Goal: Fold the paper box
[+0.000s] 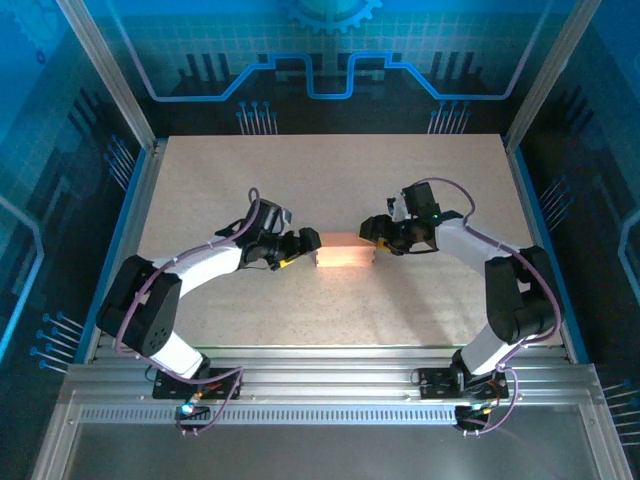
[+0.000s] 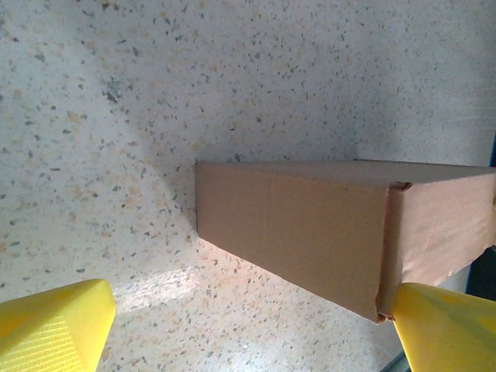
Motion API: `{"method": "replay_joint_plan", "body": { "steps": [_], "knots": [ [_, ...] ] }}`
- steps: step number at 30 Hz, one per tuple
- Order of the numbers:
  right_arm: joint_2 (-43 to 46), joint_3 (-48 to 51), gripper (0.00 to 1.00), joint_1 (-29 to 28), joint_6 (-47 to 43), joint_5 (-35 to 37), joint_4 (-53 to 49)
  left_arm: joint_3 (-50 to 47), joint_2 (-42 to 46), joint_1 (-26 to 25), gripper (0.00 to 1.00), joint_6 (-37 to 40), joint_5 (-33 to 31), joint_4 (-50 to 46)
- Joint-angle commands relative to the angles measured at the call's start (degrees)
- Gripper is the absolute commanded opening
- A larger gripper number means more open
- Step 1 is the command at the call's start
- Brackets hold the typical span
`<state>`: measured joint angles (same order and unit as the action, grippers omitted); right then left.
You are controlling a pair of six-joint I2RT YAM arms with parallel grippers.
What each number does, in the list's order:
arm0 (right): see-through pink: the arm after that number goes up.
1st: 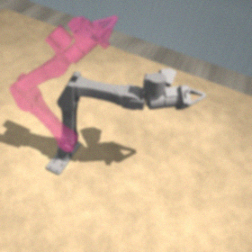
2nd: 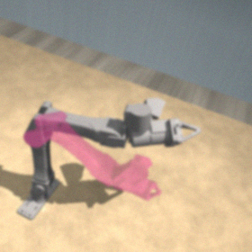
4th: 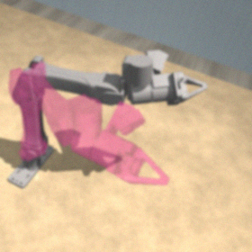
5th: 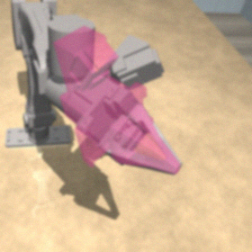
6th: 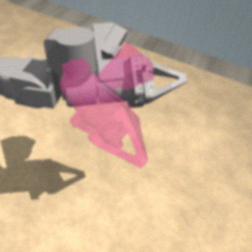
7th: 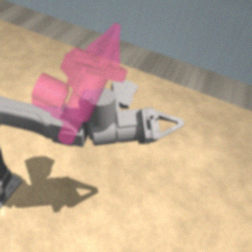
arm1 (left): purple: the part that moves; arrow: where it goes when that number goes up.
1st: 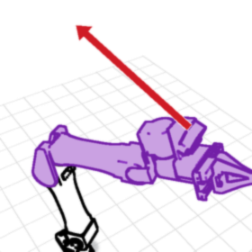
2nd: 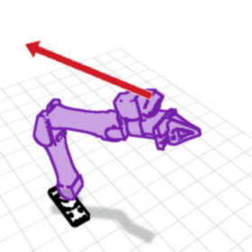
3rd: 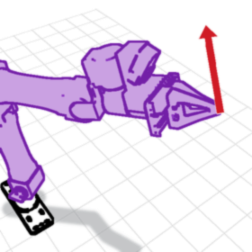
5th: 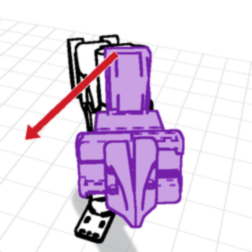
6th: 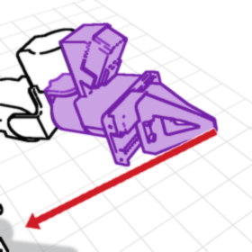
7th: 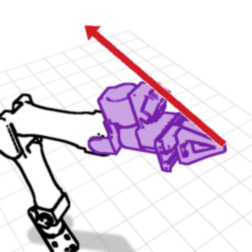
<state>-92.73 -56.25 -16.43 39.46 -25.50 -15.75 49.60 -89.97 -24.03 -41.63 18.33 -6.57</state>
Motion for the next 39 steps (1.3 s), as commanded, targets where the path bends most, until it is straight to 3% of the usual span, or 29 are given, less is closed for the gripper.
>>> {"method": "replay_joint_plan", "body": {
  "steps": [1,5,10,17,23,29,35,36,38,39],
  "knots": [
    [-1.97,0.11,0.64,-0.97,-0.96,1.23,-5.51,-2.65,-2.57,0.3,0.95,-0.14,-2.0,-3.64],
    [1.31,-2.81,0.68,-1.75,-2.52,1.9,-6.05,1.35,-0.51,0.31,0.99,2.22,-0.84,-5.01],
    [4.59,-7.09,0.85,-2.55,-10.58,5.08,-6.64,7.63,1.78,0.35,0.99,4.53,-0.18,-6.22],
    [8.61,-9.86,0.92,-3.7,-42.42,8.73,-9.24,7.46,7.6,1.33,0.99,6.25,-4.68,-5.86],
    [3.98,-14.54,0.96,-8.52,-74.32,6.39,-22.41,2.31,12.28,4.81,0.99,6.29,-5.67,-6.82],
    [-6.43,-24.69,0.95,-10.62,-83.12,9.98,-30.7,-0.3,14.85,7.23,0.99,6.82,-6.01,-10.43],
    [-15.43,-32.29,0.89,-11.2,-85.05,13.29,-36.98,-3.05,17.15,8.82,0.99,6.43,-6.29,-11.27],
    [-16.23,-33.18,0.87,-11.24,-85.08,13.2,-37.52,-3.16,17.28,9.07,0.99,6.47,-6.29,-11.35],
    [-17.99,-35.49,0.66,-11.07,-84.74,12.72,-39.04,-3.35,17.38,9.34,0.99,6.48,-6.22,-11.72],
    [-18.7,-36.88,0.62,-10.89,-84.73,11.98,-40.15,-3.37,17.38,9.43,0.99,6.63,-6.2,-11.89]
  ]
}}
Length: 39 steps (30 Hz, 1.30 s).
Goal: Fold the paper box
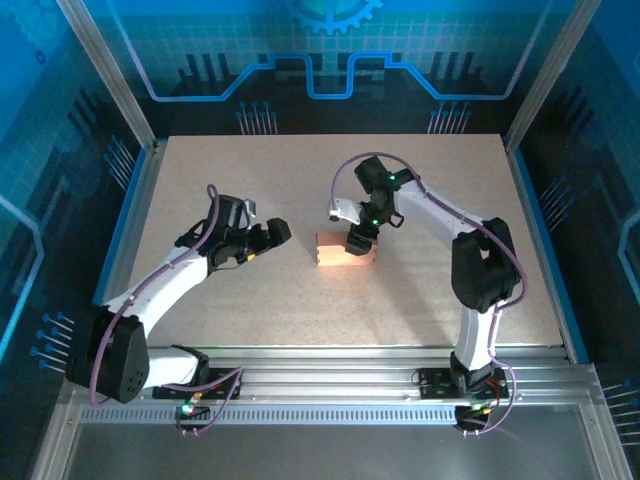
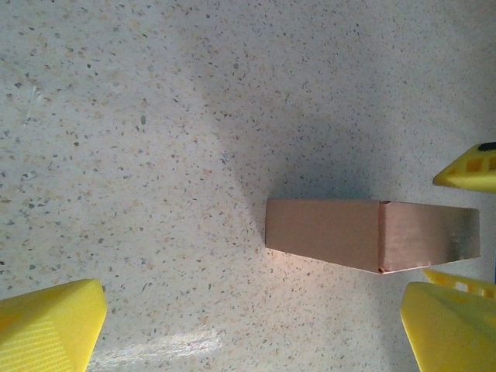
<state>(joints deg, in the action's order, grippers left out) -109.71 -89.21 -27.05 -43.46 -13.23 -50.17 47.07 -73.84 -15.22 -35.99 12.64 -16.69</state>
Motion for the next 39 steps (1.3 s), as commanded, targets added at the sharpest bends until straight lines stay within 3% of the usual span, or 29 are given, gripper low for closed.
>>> {"method": "replay_joint_plan", "body": {
  "steps": [1,8,11,24,33,39],
  "knots": [
    [-2.4,-5.0,0.61,-0.12,-1.8,-0.97,-6.94,-0.76,1.21,0.75,0.99,1.04,-0.52,-1.85],
    [-2.58,-6.3,0.5,0.78,-2.16,-3.72,-9.93,-0.88,0.66,1.09,0.99,1.18,-0.44,-1.86],
    [-2.05,-5.97,0.39,1.02,-2.07,-3.92,-10.2,-1.01,0.2,1.16,0.99,1.09,-0.23,-1.73],
    [4.11,-1.6,0.34,1.04,1.19,2.3,-2.93,-1.02,0.05,1.59,0.99,0.83,0.0,-1.42],
    [9.74,5.89,0.35,1.42,4.84,23.16,13.22,-1.34,0.19,1.77,0.99,0.66,0.08,-0.84],
    [9.36,12.75,0.32,-2.15,3.74,42.7,28.07,-1.88,0.24,1.91,0.99,0.04,0.36,0.58]
  ]
}}
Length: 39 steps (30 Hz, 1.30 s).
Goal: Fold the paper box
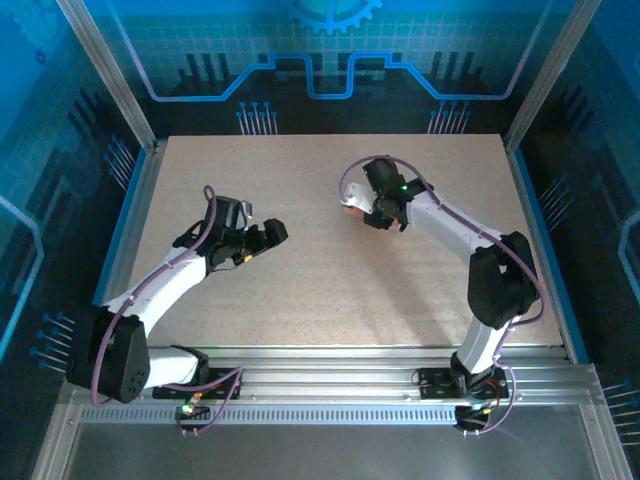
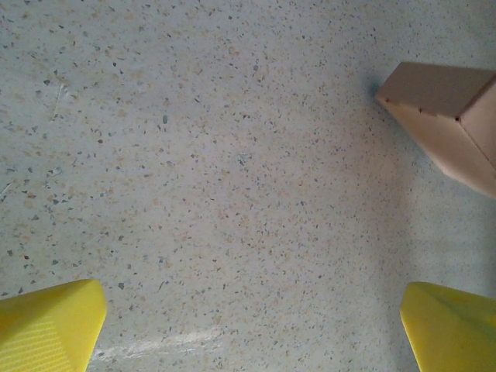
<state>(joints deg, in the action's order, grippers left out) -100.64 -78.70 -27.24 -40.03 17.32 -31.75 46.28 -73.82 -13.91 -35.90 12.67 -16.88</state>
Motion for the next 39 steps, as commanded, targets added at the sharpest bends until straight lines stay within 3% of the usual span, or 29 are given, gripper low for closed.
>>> {"method": "replay_joint_plan", "body": {
  "steps": [1,5,8,10,17,20,27,29,33,36,39],
  "knots": [
    [-0.56,2.97,0.33,-2.63,0.65,15.61,11.62,-1.28,0.17,0.55,0.99,-0.13,0.48,1.03],
    [-3.56,5.68,0.34,-4.99,0.56,22.81,15.63,-1.87,0.58,0.6,0.99,-0.53,0.52,1.41],
    [-4.21,6.4,0.45,-6.86,2.46,22.08,14.25,-2.29,1.37,0.58,0.99,-0.67,0.36,1.42],
    [-3.88,6.6,0.6,-8.04,3.52,19.52,12.51,-2.34,1.64,0.55,0.99,-0.67,0.32,1.35],
    [4.57,8.16,0.86,-7.4,13.15,5.58,9.34,-2.45,1.22,0.58,0.99,-0.9,1.24,3.71],
    [9.87,10.68,0.86,-3.12,22.3,-2.43,10.46,-2.44,1.31,0.55,0.99,-0.25,1.22,5.91],
    [15.31,16.85,0.88,12.02,55.25,-18.6,11.21,-2.85,1.78,0.38,0.99,5.99,-0.4,14.43],
    [16.47,20.44,0.88,15.17,59.78,-21.55,13.59,-3.45,3.1,0.38,0.99,8.8,-2.01,16.07],
    [22.94,30.23,0.92,19.26,56.69,-22.3,24.36,-7.34,7.43,0.58,0.99,21.72,-5.13,21.24],
    [28.83,35.76,0.99,20.65,48.77,-19.96,28.69,-10.77,11.64,1.41,0.99,26.02,-12.0,23.81],
    [33.68,42.63,1.0,23.56,44.14,-16.31,36.73,-12.63,13.93,3.09,0.99,31.65,-14.9,23.7]
  ]
}}
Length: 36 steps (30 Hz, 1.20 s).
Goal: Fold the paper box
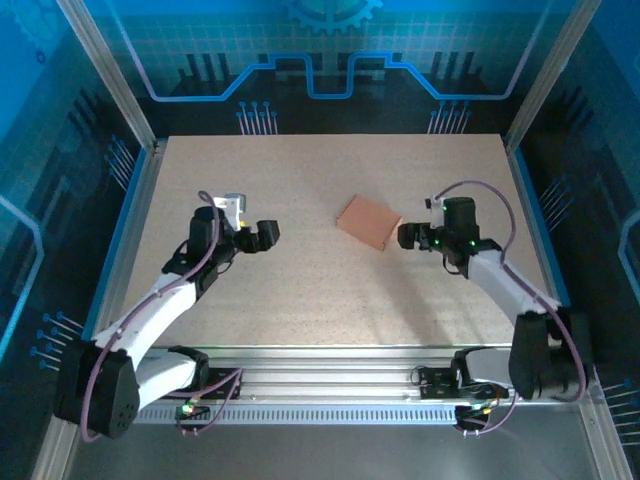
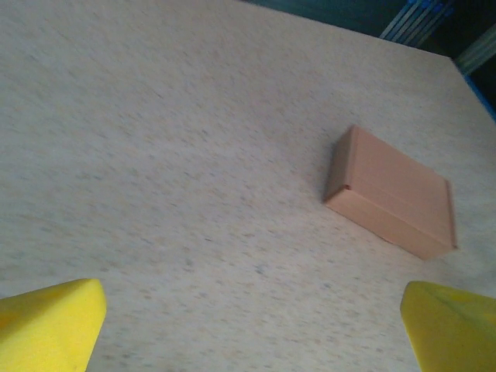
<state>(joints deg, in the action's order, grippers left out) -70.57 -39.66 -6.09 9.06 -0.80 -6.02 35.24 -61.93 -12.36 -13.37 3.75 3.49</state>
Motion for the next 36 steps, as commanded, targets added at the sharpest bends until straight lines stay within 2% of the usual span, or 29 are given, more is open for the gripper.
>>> {"method": "replay_joint_plan", "body": {
  "steps": [1,3,5,7,11,14,19,20,23,24,27,29,36],
  "knots": [
    [4.52,5.84,1.0,4.14,-5.29,2.36,14.0,-2.3,2.35,1.84,0.99,10.28,-7.96,3.48],
    [4.7,7.32,1.0,5.79,-6.16,4.89,16.13,-5.16,2.05,2.24,0.99,13.16,-11.2,7.93],
    [3.64,10.13,1.0,6.23,-7.79,7.74,22.53,-9.55,1.19,3.14,0.99,15.2,-13.41,15.89],
    [1.52,15.26,1.0,7.39,-8.09,6.89,34.65,-13.39,-1.35,5.63,0.99,15.02,-10.42,25.13],
    [-1.71,16.72,1.0,8.7,-6.86,4.28,37.87,-14.25,-10.05,9.46,0.99,14.32,-5.42,35.13],
    [-3.32,20.56,1.0,9.25,-3.89,0.97,47.8,-14.22,-17.53,10.34,0.99,16.04,-5.33,42.95],
    [-10.24,21.42,1.0,8.93,-4.97,-3.94,56.46,-14.13,-27.36,15.1,0.99,12.56,0.76,51.58],
    [-10.86,21.44,1.0,8.36,-5.51,-3.45,56.87,-13.77,-26.43,15.19,0.99,12.41,0.78,48.9],
    [-15.08,21.07,1.0,7.0,-6.63,-2.24,60.51,-13.2,-26.73,15.02,0.99,12.66,-0.3,48.64],
    [-14.12,18.88,1.0,6.64,-7.14,-1.95,54.28,-13.21,-27.07,14.38,0.99,12.99,-1.59,49.35],
    [-15.52,15.16,1.0,3.88,-8.87,2.13,49.65,-13.2,-26.97,13.9,0.99,13.01,-3.09,49.16],
    [-15.62,14.77,1.0,2.64,-9.55,4.41,48.99,-13.25,-26.93,13.87,0.99,13.01,-2.98,49.2],
    [-15.56,14.84,1.0,2.75,-9.49,4.19,48.98,-13.1,-26.93,13.68,0.99,13.37,-2.96,48.92]
  ]
}}
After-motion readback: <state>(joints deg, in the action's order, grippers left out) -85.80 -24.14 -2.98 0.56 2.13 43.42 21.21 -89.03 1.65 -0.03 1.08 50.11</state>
